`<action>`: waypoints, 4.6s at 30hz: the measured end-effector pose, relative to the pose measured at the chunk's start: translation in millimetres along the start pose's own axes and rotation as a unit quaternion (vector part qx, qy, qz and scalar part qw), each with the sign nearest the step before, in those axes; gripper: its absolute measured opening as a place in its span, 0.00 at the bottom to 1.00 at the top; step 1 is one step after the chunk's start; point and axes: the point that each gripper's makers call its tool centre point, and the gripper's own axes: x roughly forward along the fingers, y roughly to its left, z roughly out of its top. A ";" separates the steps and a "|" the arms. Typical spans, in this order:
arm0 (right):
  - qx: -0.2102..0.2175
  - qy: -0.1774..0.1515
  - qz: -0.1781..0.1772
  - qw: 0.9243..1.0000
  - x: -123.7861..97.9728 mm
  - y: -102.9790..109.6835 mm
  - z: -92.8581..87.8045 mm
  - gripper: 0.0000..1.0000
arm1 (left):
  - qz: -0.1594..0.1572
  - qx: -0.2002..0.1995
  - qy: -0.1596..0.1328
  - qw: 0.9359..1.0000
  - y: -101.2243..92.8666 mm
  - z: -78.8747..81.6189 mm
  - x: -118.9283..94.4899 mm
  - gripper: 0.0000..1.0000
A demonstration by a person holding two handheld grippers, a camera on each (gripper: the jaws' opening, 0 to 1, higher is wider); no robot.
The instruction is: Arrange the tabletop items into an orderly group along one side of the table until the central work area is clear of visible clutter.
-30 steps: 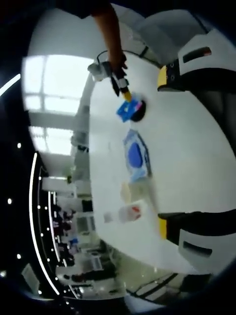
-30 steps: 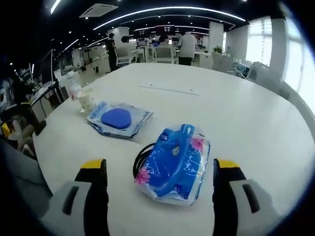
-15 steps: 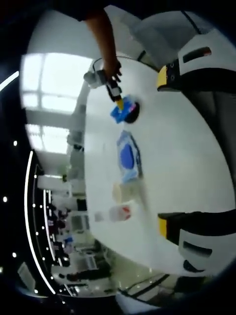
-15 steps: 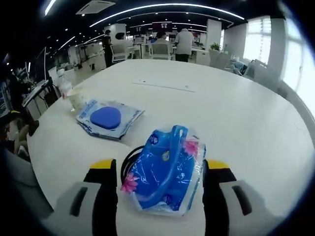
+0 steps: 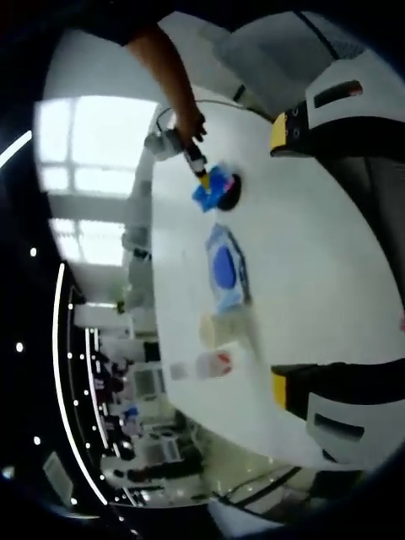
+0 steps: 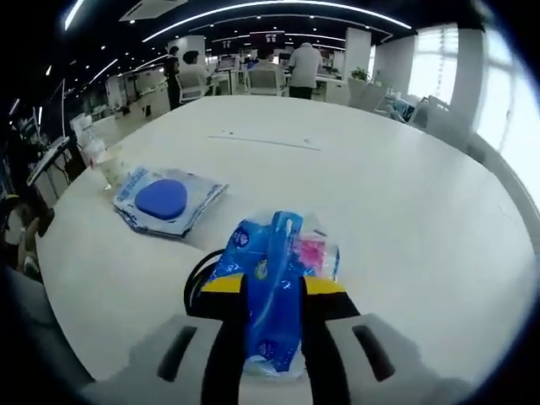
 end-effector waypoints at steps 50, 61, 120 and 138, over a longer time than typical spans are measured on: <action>0.016 -0.074 0.023 0.997 -2.9 42.0 71.4 0.00 | 0.010 -0.002 0.001 1.000 6.1 -2.9 0.3 0.99; 0.013 -0.077 0.040 0.996 8.0 63.7 82.1 0.00 | 0.015 -0.003 0.000 1.000 4.8 -0.1 0.0 0.99; 0.111 -0.041 0.062 0.991 83.7 125.6 87.3 0.04 | 0.011 -0.006 -0.002 1.000 4.1 2.6 0.7 0.95; 0.076 -0.070 0.062 0.993 49.5 104.7 79.8 0.21 | -0.001 -0.004 -0.010 1.000 1.2 4.2 1.2 0.95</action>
